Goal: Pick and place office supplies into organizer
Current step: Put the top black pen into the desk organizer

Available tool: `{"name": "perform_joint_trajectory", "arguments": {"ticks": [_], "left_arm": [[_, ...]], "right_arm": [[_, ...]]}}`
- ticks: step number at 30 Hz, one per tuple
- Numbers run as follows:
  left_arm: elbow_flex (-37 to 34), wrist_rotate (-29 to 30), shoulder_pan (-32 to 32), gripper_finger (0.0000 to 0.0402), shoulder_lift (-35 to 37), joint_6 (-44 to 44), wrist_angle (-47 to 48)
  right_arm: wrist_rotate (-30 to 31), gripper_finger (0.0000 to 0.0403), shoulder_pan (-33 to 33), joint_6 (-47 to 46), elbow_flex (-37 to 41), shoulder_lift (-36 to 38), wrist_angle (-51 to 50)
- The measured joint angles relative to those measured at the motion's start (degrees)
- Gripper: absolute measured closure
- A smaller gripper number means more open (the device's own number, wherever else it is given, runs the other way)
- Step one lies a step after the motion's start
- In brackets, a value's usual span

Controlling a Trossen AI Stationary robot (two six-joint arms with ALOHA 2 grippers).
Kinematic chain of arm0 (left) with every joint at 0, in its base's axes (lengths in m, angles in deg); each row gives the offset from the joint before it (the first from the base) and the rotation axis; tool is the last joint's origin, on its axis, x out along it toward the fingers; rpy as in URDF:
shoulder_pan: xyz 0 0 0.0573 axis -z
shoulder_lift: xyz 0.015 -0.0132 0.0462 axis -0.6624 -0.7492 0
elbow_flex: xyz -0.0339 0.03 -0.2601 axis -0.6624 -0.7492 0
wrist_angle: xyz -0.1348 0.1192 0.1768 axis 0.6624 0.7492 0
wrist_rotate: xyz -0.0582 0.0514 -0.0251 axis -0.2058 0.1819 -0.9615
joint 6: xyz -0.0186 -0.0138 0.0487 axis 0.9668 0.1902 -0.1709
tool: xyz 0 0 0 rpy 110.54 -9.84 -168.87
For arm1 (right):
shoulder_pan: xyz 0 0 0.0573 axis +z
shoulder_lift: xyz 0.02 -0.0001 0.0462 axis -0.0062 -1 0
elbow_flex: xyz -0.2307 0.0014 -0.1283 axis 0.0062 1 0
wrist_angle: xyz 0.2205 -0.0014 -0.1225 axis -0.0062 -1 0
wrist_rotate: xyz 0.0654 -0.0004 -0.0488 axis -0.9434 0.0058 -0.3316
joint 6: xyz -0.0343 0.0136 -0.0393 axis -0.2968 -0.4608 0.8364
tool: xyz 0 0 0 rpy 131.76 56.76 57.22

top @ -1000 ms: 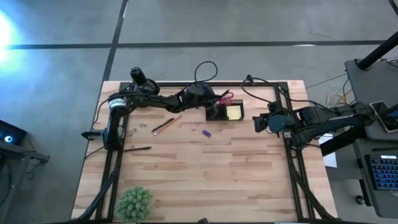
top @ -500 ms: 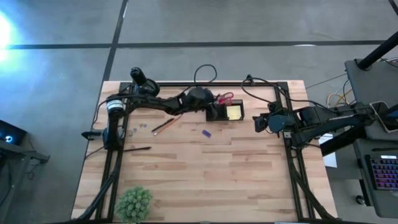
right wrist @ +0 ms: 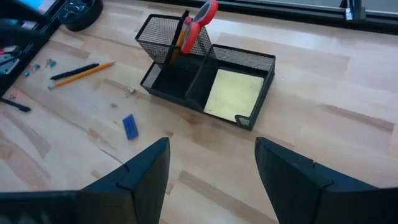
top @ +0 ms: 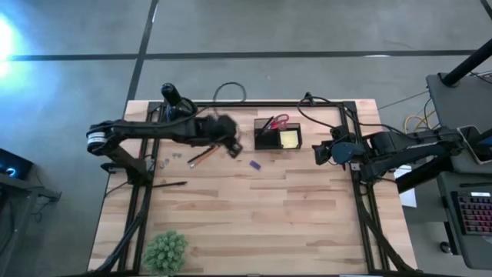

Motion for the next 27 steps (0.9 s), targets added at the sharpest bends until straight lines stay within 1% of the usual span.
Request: {"name": "perform_joint_trajectory", "arguments": {"ticks": [2, 3, 5, 7, 9, 11, 12, 13, 16, 21, 25, 27], "left_arm": [[-0.26, -0.13, -0.07, 0.0247, 0.40, 7.24, 10.82], [-0.26, -0.15, -0.07, 0.0247, 0.43, 9.52, 15.02], [-0.33, -0.19, -0.04, 0.0249, 0.55, 11.76, 21.93], [-1.21, -0.45, -0.04, 0.0257, 0.16, 11.90, 25.41], [-2.96, -3.83, -0.83, 0.0268, -0.32, 11.54, 25.34], [-5.47, -9.80, -2.05, 0.0279, -0.33, 10.00, 23.83], [-6.80, -11.74, -2.46, 0.0284, -0.27, 9.48, 22.59], [-8.16, -12.12, -2.58, 0.0288, -0.27, 9.29, 21.48], [-10.71, -9.65, -2.45, 0.0300, -0.24, 9.87, 23.09], [-14.17, -6.28, -2.58, 0.0306, -0.42, 10.45, 22.70], [-17.20, -6.08, -2.60, 0.0306, -0.91, 8.71, 20.86], [-19.15, -6.09, -2.60, 0.0306, -0.87, 7.42, 17.51]], "right_arm": [[-0.10, 0.0177, -0.49, 0.01, 0.00, 0.00, 0.01], [-0.10, 0.0177, -0.80, 0.29, 0.00, 0.00, 0.04], [-0.10, 0.0177, -1.48, 1.39, 0.00, 0.00, 0.02], [-0.14, 0.0177, -2.21, 2.40, 0.00, 0.00, 0.06], [-0.29, 0.0177, -2.84, 3.14, 0.00, -0.01, 0.08], [-1.18, 0.0177, -3.24, 3.41, 0.00, 0.00, 0.07], [-1.74, 0.0177, -3.38, 3.43, 0.00, 0.00, 0.08], [-2.23, 0.0177, -3.38, 3.41, 0.00, -0.02, 0.06], [-3.60, 0.0177, -3.38, 3.41, 0.00, -0.07, 0.07], [-3.74, 0.0177, -3.36, 2.19, 0.00, -0.09, 0.07], [-3.73, 0.0177, -3.36, 0.87, 0.00, -0.09, 0.07], [-3.71, 0.0177, -3.36, 0.48, 0.00, -0.09, 0.09]]}}
